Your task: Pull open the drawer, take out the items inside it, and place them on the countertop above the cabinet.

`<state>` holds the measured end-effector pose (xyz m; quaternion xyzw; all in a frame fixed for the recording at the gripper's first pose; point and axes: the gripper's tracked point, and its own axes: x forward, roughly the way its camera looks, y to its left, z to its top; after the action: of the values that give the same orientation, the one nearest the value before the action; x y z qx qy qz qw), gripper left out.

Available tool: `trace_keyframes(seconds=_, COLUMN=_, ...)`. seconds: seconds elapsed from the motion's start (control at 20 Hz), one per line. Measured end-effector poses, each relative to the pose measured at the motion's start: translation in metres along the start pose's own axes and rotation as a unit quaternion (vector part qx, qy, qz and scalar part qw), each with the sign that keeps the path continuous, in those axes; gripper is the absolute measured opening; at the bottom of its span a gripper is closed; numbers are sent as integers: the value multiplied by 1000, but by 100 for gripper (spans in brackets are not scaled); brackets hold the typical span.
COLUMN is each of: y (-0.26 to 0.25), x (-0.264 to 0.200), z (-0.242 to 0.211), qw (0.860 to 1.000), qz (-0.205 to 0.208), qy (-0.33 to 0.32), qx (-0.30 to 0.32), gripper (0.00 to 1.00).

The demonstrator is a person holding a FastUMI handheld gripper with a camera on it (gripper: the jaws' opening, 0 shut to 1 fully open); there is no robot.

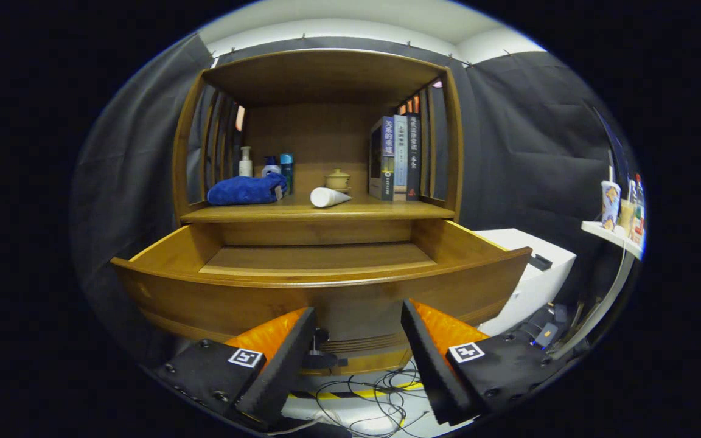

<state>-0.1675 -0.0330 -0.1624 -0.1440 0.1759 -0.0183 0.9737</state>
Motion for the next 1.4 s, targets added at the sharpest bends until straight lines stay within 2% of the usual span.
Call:
trace_keyframes(seconds=0.4, y=8, x=60, z=19, qw=999, qz=3, qy=16, qx=48, gripper=96)
trace_keyframes(seconds=0.9, y=10, x=94, z=31, qw=999, qz=5, qy=24, qx=26, gripper=96)
trace_keyframes(seconds=1.4, y=17, x=135, z=38, qw=997, qz=5, qy=41, qx=69, gripper=96)
